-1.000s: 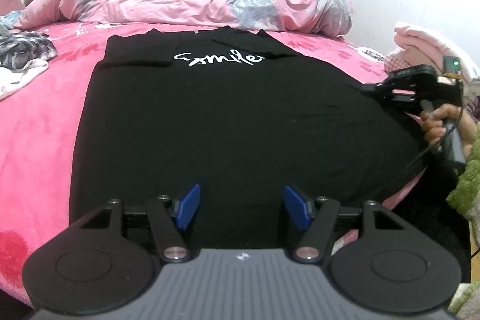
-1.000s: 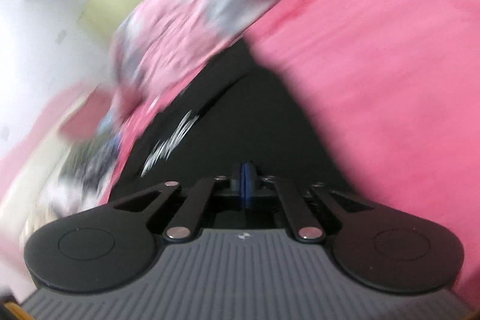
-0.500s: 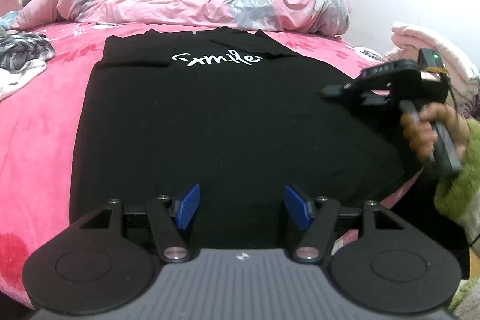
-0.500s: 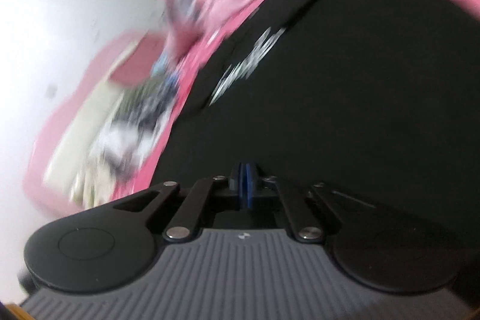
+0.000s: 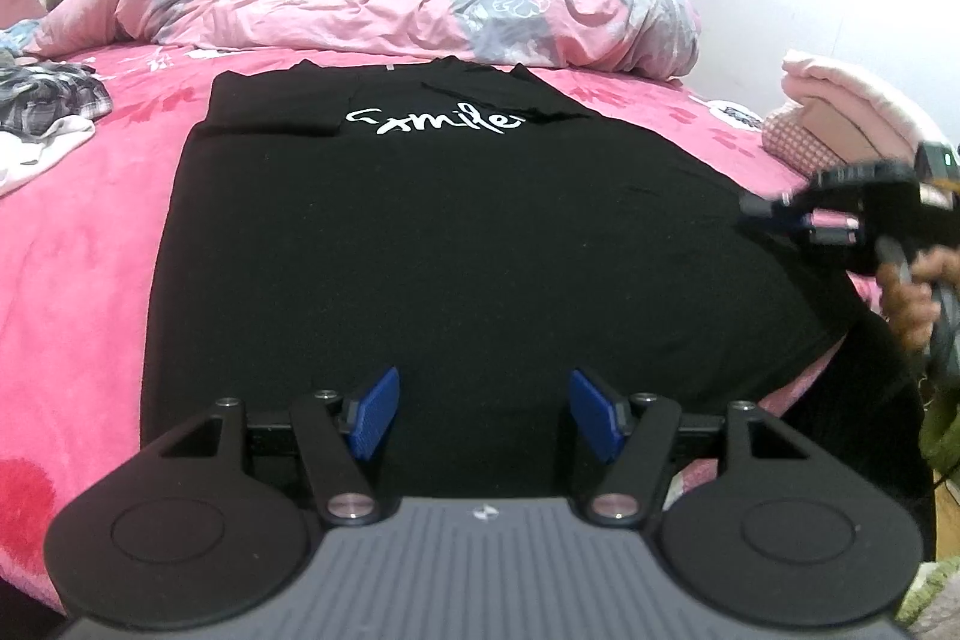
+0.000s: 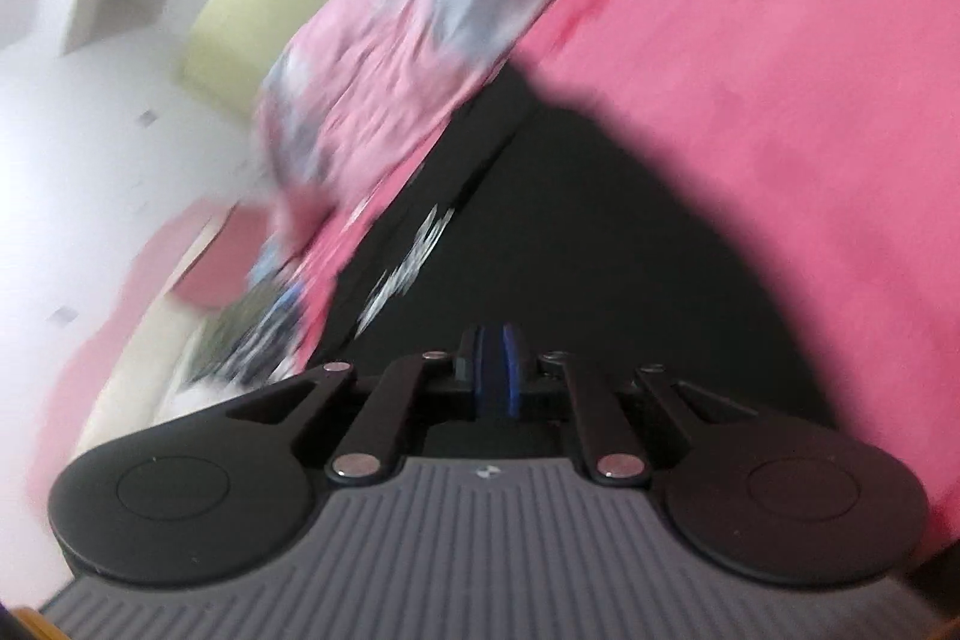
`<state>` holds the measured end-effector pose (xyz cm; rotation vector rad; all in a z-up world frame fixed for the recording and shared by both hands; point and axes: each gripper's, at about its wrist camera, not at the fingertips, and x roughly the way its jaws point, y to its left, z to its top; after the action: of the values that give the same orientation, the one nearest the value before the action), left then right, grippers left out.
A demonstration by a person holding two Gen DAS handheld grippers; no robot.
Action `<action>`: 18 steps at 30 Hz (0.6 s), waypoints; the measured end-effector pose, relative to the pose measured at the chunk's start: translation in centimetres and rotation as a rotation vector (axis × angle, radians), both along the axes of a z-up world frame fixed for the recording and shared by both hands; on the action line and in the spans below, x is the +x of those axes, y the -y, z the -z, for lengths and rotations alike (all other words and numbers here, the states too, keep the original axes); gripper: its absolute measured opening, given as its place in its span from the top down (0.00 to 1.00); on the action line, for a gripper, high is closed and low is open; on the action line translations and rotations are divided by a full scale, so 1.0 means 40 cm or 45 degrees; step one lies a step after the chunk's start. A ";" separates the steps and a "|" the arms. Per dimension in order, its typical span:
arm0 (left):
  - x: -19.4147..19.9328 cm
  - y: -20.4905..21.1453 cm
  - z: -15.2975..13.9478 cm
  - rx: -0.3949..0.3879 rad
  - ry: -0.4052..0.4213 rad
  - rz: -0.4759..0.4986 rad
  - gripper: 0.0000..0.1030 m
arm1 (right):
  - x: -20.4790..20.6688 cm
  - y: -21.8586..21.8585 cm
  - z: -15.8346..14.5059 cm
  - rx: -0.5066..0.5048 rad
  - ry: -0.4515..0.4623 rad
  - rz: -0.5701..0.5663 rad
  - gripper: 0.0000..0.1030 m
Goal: Fold clothes
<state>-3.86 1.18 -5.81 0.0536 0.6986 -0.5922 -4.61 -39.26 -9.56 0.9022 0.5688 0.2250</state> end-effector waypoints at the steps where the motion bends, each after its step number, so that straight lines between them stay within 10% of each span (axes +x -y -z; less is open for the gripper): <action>1: -0.001 -0.002 0.000 -0.001 0.001 0.000 0.37 | -0.019 0.019 0.008 -0.025 -0.016 0.052 0.95; 8: -0.003 -0.012 0.003 -0.026 -0.004 -0.011 0.37 | -0.201 0.202 -0.009 -0.033 -0.009 0.564 0.93; 18: -0.041 -0.036 0.000 0.037 -0.020 -0.057 0.37 | -0.055 0.039 -0.030 -0.097 0.042 0.233 0.91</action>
<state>-5.50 2.62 -5.80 0.0598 0.7223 -0.5401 -6.83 -40.84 -8.35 0.8694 0.4585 0.0523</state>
